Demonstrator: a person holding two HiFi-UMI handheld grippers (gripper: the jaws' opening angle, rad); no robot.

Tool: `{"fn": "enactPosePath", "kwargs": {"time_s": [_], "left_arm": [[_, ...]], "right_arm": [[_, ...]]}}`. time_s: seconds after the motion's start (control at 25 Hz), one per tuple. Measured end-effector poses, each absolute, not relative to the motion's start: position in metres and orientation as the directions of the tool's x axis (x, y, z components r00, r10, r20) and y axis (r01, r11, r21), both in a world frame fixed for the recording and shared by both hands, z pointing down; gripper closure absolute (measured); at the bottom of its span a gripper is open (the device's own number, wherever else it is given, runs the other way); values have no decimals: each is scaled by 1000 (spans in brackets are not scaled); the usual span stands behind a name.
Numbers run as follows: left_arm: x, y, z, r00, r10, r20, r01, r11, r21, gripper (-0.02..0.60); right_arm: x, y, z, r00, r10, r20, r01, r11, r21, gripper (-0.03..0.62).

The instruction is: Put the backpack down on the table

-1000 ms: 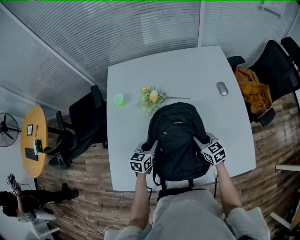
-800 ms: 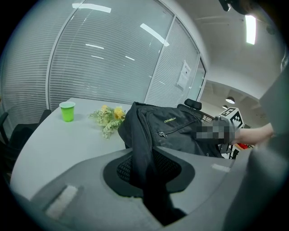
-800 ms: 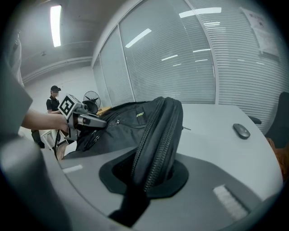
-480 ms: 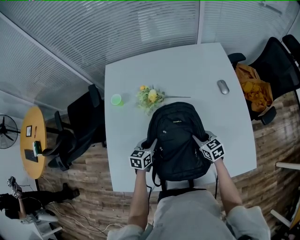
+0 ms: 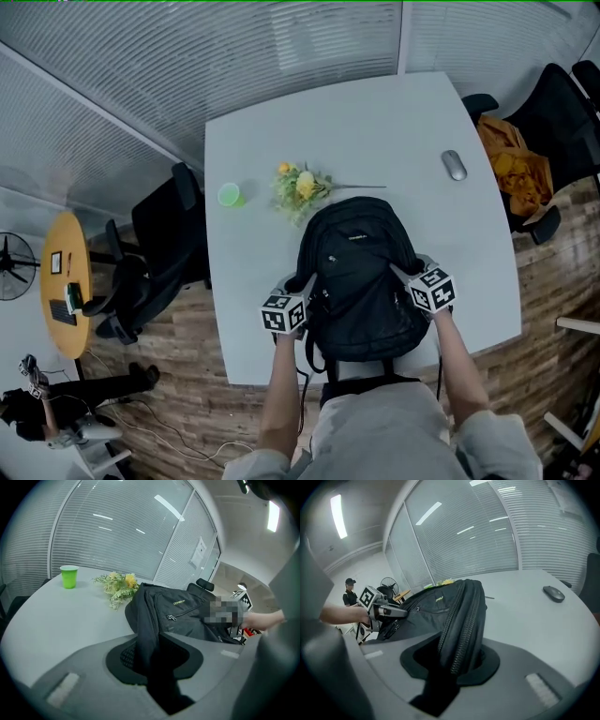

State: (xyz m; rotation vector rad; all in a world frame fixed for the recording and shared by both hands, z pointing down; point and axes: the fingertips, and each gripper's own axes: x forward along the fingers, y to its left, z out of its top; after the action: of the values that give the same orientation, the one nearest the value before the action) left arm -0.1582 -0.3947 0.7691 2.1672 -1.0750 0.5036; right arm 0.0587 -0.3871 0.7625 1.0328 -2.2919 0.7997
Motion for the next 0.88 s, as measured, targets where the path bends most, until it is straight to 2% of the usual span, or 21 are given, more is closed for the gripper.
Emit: {"fn": "enactPosePath", "kwargs": {"time_s": [0.2,0.36,0.52,0.88], "left_arm": [[-162,-402,789,570,-532,626,-820,-421,388,468],[-166,-403,807,548,-521,654,-834,-394,385,429],[-168,-404,815,526,-529,666,-849,-374,373,402],[-168,-406,817,463,-570,678,-884,-352,307,400]], "right_arm": [[62,-395,777,-566,-488,664,-806,496,-323,479],[68,-396,794,-541,-471,697,-826,452,-336,424],[69,-397,805,-493,-468,733,-850,439,-291,405],[67,-399,817,-401,-488,775,-894,392,-215,381]]}}
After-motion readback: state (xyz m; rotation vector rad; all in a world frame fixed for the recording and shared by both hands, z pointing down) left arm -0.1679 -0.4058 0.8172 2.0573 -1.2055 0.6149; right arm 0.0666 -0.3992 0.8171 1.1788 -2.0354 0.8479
